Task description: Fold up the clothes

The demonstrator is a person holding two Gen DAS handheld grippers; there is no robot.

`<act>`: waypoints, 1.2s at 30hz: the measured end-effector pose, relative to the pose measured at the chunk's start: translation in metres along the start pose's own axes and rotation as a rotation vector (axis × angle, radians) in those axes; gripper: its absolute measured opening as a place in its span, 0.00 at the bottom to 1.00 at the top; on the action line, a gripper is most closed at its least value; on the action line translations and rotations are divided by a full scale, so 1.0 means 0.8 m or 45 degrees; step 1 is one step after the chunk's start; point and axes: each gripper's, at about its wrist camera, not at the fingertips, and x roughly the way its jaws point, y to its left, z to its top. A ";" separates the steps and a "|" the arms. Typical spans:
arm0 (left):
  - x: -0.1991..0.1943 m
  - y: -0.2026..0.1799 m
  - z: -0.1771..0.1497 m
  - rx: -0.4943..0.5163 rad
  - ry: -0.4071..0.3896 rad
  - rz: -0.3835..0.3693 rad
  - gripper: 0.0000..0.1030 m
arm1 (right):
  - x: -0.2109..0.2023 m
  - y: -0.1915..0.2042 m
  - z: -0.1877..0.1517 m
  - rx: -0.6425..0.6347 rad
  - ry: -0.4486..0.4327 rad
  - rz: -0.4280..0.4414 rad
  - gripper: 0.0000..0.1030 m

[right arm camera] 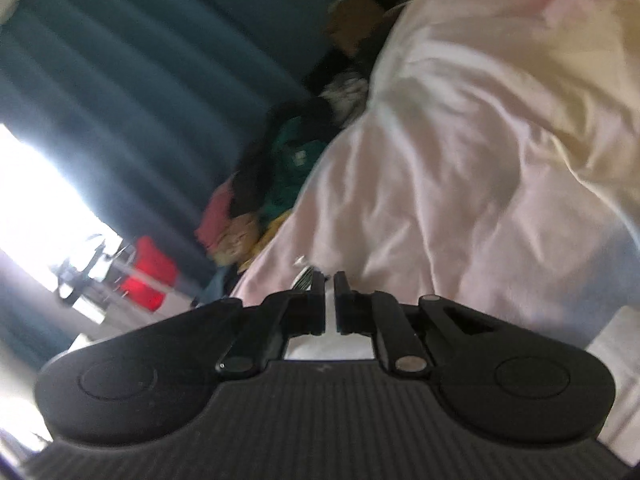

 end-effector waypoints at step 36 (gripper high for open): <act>-0.023 0.005 0.000 0.027 -0.007 -0.028 0.85 | -0.059 0.036 -0.029 -0.336 -0.307 -0.239 0.07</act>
